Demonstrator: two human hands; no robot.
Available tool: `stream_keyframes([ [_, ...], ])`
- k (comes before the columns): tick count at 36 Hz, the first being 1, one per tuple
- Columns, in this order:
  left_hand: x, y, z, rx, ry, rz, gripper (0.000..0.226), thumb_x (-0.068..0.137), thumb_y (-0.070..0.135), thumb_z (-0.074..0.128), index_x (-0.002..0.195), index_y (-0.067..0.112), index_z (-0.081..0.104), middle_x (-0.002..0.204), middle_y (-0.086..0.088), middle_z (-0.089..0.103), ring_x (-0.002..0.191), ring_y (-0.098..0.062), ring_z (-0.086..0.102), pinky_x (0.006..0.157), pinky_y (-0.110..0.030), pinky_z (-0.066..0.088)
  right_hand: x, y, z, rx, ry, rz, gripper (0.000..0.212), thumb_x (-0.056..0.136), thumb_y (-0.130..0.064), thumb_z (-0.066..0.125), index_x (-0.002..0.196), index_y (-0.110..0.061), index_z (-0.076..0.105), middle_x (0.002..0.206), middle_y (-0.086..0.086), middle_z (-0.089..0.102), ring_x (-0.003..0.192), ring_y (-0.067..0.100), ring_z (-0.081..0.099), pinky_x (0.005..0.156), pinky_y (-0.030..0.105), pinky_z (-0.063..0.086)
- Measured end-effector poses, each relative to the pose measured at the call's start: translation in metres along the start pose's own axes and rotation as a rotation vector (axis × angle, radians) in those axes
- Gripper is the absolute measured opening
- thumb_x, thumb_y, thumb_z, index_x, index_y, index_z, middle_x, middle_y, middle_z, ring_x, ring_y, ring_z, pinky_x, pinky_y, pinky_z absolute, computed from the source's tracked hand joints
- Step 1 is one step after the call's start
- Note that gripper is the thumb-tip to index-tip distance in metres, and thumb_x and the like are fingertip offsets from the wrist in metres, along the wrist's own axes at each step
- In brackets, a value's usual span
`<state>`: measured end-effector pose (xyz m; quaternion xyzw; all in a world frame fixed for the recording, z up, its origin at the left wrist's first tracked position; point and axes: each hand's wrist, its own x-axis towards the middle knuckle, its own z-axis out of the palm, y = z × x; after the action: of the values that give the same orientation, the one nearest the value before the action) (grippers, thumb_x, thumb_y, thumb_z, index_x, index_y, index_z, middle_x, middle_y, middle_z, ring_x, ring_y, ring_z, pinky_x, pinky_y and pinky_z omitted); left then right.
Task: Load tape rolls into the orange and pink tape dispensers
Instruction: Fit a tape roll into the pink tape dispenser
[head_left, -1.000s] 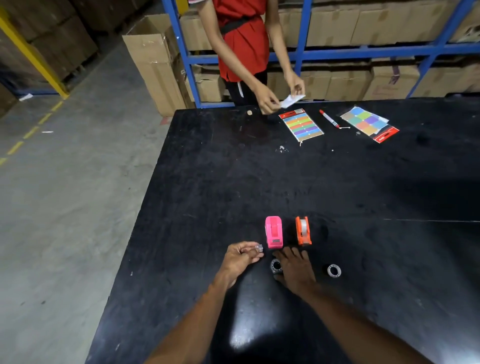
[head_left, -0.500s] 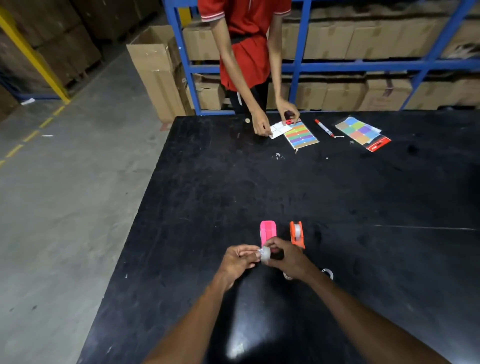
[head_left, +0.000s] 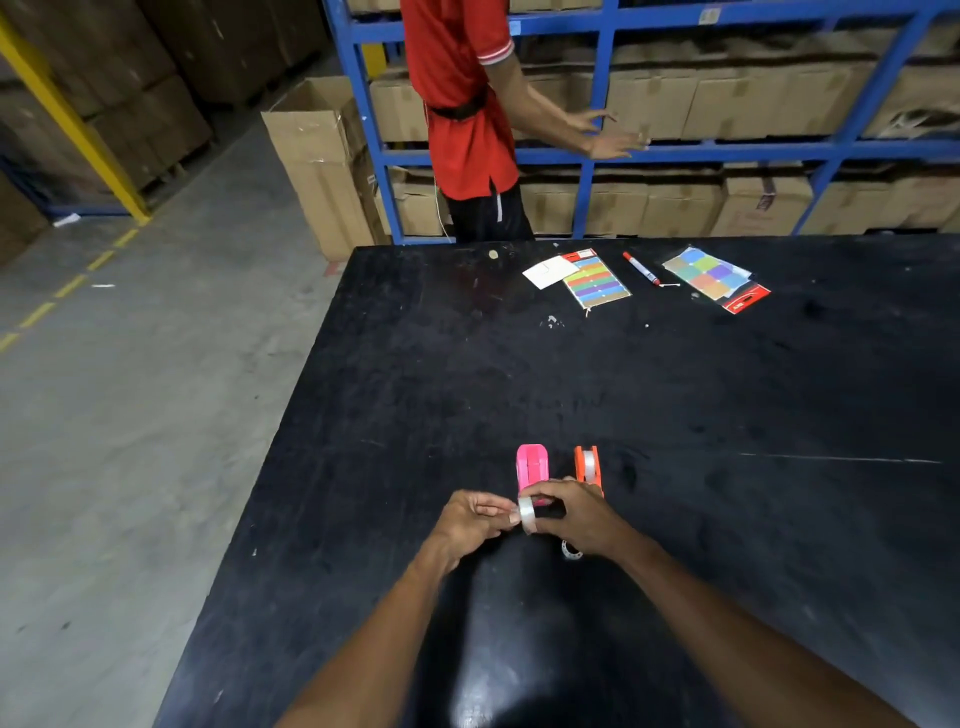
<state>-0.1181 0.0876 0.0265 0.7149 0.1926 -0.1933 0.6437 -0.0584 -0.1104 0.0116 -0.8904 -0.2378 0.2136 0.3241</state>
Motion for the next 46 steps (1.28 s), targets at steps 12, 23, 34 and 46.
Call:
stream_keyframes([
  [12,-0.001,0.001,-0.007,-0.129,0.019,0.028,0.020,0.076,0.002,0.080,0.096,0.003,0.073,0.074,-0.007,0.076,0.066,-0.013,0.074,0.068,-0.022,0.058,-0.001,-0.018,-0.006,0.024,0.029,-0.014,0.041,0.078,-0.041,0.078,0.117,-0.036,0.067,0.090,-0.031,0.059,0.087,-0.018,0.049,0.085,0.007,0.033],
  [23,0.007,-0.008,-0.005,-0.215,-0.026,0.011,0.020,0.079,0.003,0.077,0.097,-0.005,0.074,0.089,-0.021,0.076,0.084,-0.030,0.076,0.086,-0.032,0.060,-0.002,-0.014,-0.006,0.034,0.015,0.005,0.040,0.075,-0.045,0.077,0.114,-0.039,0.067,0.088,-0.027,0.063,0.092,-0.004,0.058,0.096,0.029,0.047],
  [34,0.014,-0.007,0.001,-0.255,-0.033,-0.034,0.023,0.079,0.006,0.078,0.100,-0.004,0.075,0.093,-0.019,0.077,0.088,-0.027,0.075,0.084,-0.028,0.059,-0.004,-0.010,-0.007,0.104,0.018,-0.001,0.034,0.076,-0.040,0.074,0.110,-0.037,0.068,0.098,-0.018,0.070,0.097,-0.001,0.062,0.094,0.029,0.050],
  [46,0.052,0.009,0.009,0.082,-0.007,0.003,0.021,0.087,0.003,0.069,0.106,0.007,0.074,0.090,-0.004,0.073,0.074,-0.001,0.067,0.078,-0.025,0.055,0.032,0.015,-0.021,0.034,0.004,0.116,0.018,0.079,-0.032,0.072,0.093,-0.039,0.061,0.096,-0.024,0.070,0.100,0.000,0.062,0.106,0.047,0.035],
])
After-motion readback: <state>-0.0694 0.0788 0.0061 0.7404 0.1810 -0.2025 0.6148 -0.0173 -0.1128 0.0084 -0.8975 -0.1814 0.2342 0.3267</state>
